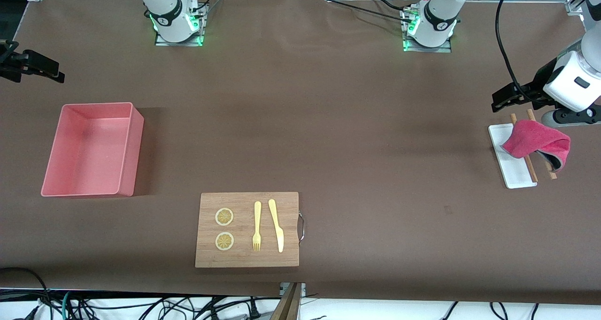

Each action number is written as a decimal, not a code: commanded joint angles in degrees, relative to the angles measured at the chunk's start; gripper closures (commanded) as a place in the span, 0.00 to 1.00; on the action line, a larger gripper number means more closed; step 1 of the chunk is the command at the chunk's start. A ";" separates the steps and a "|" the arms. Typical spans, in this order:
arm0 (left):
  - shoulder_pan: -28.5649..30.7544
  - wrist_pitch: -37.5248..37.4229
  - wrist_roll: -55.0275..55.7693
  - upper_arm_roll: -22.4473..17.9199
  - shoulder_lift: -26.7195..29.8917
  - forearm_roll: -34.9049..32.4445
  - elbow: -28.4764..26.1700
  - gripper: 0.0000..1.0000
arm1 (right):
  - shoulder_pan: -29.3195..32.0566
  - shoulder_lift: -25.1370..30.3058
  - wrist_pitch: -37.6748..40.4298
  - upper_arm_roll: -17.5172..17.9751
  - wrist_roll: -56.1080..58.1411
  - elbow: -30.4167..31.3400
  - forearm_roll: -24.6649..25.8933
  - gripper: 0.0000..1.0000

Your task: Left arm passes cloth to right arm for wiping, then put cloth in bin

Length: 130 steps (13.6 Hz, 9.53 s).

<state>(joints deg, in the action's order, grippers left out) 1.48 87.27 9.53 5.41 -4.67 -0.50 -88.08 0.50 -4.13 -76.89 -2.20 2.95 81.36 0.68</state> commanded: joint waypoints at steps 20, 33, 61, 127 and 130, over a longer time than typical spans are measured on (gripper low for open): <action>0.45 -3.34 -0.48 -0.14 -0.17 3.93 0.55 0.00 | 0.99 -0.27 -0.02 0.53 0.92 -0.50 -0.94 0.00; 3.77 -2.72 -1.44 -0.58 -4.10 0.17 0.89 0.00 | 1.08 -0.27 -0.02 0.36 0.92 -0.50 -0.94 0.00; 25.59 13.27 -24.38 -0.49 -27.15 -11.71 2.04 0.95 | 1.17 -0.27 -1.77 0.18 0.57 -0.50 -0.85 0.00; -37.51 45.97 50.06 0.74 -31.28 52.54 24.45 1.00 | -19.49 -20.30 -27.88 0.62 -62.61 1.25 -35.38 0.00; -37.43 45.97 50.06 0.74 -31.28 52.62 24.45 1.00 | -19.66 -20.48 -27.96 0.62 -62.89 2.83 -35.57 0.01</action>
<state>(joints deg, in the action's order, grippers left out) -35.58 132.89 59.33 6.66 -35.36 50.54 -65.05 -18.79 -25.07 -104.14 -1.35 -59.01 82.29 -33.22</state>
